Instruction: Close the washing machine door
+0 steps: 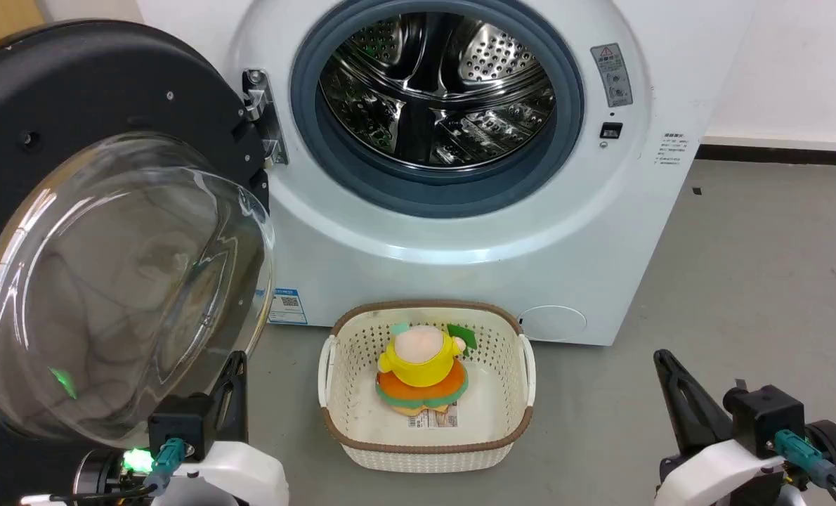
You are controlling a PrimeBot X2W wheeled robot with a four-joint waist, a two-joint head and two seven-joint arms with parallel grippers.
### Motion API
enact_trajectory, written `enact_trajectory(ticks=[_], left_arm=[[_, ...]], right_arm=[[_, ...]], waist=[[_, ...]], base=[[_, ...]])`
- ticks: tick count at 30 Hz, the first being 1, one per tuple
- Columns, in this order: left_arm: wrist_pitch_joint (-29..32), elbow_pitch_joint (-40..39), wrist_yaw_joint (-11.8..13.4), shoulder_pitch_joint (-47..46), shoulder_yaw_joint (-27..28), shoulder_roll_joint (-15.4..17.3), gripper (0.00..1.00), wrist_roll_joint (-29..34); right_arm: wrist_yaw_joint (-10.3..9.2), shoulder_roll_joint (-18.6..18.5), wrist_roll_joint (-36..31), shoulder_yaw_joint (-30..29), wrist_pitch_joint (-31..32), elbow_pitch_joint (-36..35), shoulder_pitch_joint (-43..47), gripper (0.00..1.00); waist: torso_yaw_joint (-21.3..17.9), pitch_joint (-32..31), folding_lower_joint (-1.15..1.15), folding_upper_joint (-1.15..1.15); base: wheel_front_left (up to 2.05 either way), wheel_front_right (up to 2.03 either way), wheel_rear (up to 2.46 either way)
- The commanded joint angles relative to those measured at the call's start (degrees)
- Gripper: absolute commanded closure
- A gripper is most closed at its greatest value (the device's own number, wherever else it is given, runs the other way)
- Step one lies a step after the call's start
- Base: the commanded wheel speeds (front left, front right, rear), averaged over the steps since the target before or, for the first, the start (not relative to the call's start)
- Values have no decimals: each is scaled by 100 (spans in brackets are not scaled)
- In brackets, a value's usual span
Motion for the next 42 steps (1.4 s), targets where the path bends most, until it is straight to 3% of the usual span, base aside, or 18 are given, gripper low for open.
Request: enact_trajectory(ticks=[1, 5, 6, 31, 42], left_arm=[[1, -23, -31, -86, 5, -1, 100, 17], [1, -23, -31, -86, 5, -1, 100, 17], [0, 0, 0, 0, -1, 0, 0, 0], [-241, -51, 81, 35, -115, 0, 0, -76], [-396, -104, 130, 66, -186, 0, 0, -129]], right_arm=[[5, 29, -44, -10, 2, -25, -80, 100], [5, 29, -44, -10, 2, -25, -80, 100], [0, 0, 0, -1, 0, 0, 0, 0], [1, 4, 210, 44, -241, 5, 55, 0], [1, -38, 339, 109, -396, 14, 115, 0]], waist=[[0, 0, 0, 0], [0, 0, 0, 0], [0, 0, 0, 0], [138, -5, 0, 0], [507, -31, 0, 0]], base=[[0, 0, 0], [0, 0, 0], [0, 0, 0], [0, 0, 0], [0, 0, 0]])
